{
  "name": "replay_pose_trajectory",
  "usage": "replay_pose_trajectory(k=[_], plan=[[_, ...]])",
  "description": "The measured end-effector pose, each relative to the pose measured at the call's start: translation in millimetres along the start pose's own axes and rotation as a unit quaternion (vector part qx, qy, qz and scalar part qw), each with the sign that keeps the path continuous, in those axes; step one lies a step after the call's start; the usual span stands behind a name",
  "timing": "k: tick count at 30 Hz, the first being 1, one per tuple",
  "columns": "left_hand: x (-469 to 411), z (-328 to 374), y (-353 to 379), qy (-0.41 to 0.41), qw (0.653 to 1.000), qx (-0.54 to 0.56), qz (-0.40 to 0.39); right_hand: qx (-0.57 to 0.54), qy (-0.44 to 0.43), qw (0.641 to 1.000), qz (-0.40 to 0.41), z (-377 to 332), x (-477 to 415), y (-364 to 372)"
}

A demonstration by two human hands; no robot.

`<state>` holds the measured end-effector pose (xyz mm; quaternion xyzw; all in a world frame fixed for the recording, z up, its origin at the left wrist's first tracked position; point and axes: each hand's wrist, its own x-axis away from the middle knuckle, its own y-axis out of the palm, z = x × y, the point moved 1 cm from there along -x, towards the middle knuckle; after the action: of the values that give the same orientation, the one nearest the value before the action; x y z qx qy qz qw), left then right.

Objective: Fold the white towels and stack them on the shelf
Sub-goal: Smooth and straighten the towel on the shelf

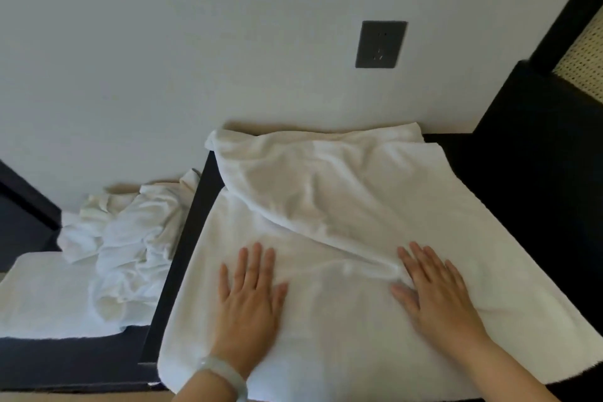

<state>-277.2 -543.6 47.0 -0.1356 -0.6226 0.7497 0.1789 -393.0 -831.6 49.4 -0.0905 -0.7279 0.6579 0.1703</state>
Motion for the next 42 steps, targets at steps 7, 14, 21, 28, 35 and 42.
replay_pose_trajectory(k=[7,14,21,28,35,42], plan=[[-9,-2,-11,0.033,0.997,0.055,0.034,-0.158,-0.001,0.986,0.05,13,-31,-37],[-55,9,1,0.045,0.999,-0.007,0.001,-0.057,-0.014,0.998,-0.012,46,-96,-23],[-53,12,-2,0.03,1.0,0.0,0.001,-0.05,0.047,0.998,0.01,14,-106,-23],[-40,12,-13,0.015,0.999,-0.02,-0.024,-0.01,-0.027,0.999,-0.031,-9,-125,-17],[-71,-7,-30,-0.022,0.998,0.058,0.024,-0.12,-0.101,0.987,-0.034,-56,-149,-47],[-159,-61,-66,-0.212,0.962,0.166,0.048,-0.149,-0.096,0.984,0.022,-92,-206,-74]])
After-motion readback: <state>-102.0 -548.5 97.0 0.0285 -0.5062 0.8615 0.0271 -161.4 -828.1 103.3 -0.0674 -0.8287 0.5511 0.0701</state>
